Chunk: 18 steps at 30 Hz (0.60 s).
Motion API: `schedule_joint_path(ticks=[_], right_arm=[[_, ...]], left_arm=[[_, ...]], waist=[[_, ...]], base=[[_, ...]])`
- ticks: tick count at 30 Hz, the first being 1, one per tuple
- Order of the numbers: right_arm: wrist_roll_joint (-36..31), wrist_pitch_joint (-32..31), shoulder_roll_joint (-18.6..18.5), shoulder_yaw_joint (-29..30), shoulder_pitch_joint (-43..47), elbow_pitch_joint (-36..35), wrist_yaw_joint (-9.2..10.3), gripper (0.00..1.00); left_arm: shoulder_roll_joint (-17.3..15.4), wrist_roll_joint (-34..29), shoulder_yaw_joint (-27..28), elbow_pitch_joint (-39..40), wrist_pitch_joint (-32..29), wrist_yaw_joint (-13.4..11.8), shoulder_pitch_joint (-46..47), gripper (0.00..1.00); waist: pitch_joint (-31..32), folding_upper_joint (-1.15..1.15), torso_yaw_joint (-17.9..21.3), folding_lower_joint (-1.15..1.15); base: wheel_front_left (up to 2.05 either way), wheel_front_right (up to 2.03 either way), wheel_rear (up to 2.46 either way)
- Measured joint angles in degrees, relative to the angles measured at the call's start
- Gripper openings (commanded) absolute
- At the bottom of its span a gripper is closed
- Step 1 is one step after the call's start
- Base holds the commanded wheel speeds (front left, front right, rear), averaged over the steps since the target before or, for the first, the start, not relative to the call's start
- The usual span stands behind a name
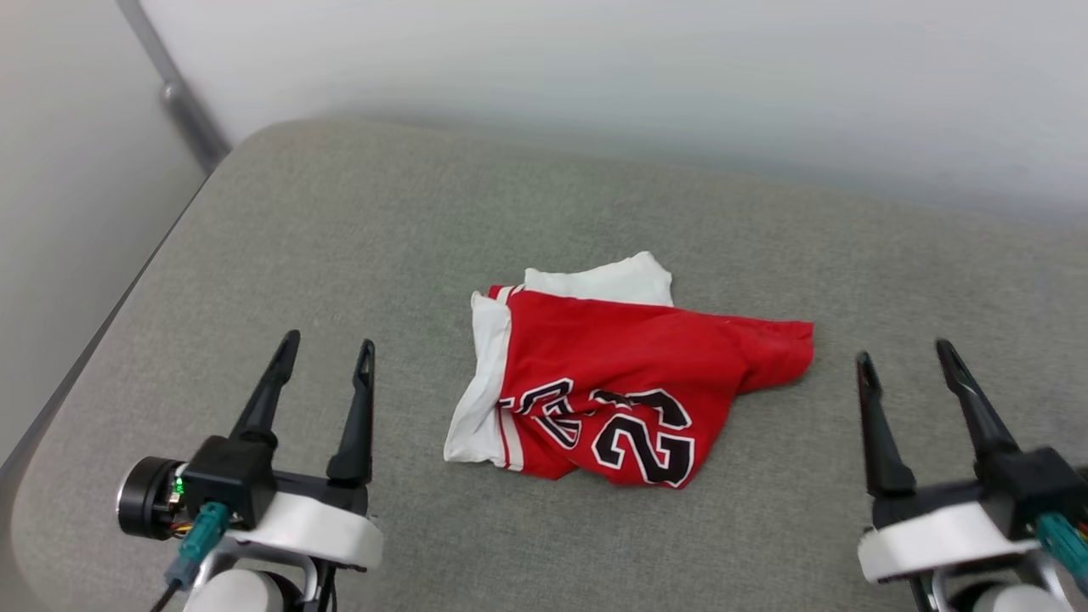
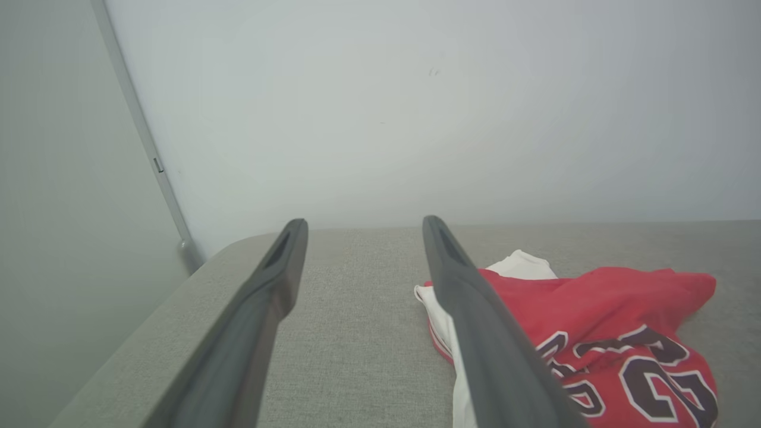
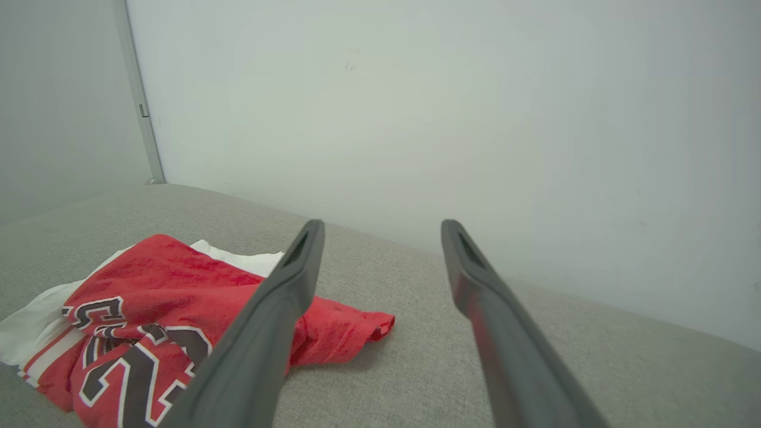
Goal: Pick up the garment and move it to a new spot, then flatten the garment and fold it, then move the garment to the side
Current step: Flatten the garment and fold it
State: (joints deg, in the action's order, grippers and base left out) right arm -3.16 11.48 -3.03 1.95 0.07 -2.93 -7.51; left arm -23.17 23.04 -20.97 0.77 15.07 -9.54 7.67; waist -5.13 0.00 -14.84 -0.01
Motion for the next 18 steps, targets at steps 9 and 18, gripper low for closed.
schedule_joint_path(ticks=[9, 18], right_arm=[[20.4, -47.5, -20.6, -22.4, -29.2, 3.6, 0.00, 1.00], [28.8, -68.6, -25.0, -34.5, -50.2, 18.6, 0.00, 1.00]], left_arm=[[9.1, -6.8, 2.0, -0.1, 0.0, 7.8, 1.7, 1.00], [14.8, -9.2, 3.2, -1.3, 0.0, 12.2, 4.2, 1.00]], waist=[[-8.5, 0.00, -6.0, 0.02], [-14.2, 0.00, -12.7, 0.02]], base=[[0.00, 0.00, 0.00], [0.00, 0.00, 0.00]])
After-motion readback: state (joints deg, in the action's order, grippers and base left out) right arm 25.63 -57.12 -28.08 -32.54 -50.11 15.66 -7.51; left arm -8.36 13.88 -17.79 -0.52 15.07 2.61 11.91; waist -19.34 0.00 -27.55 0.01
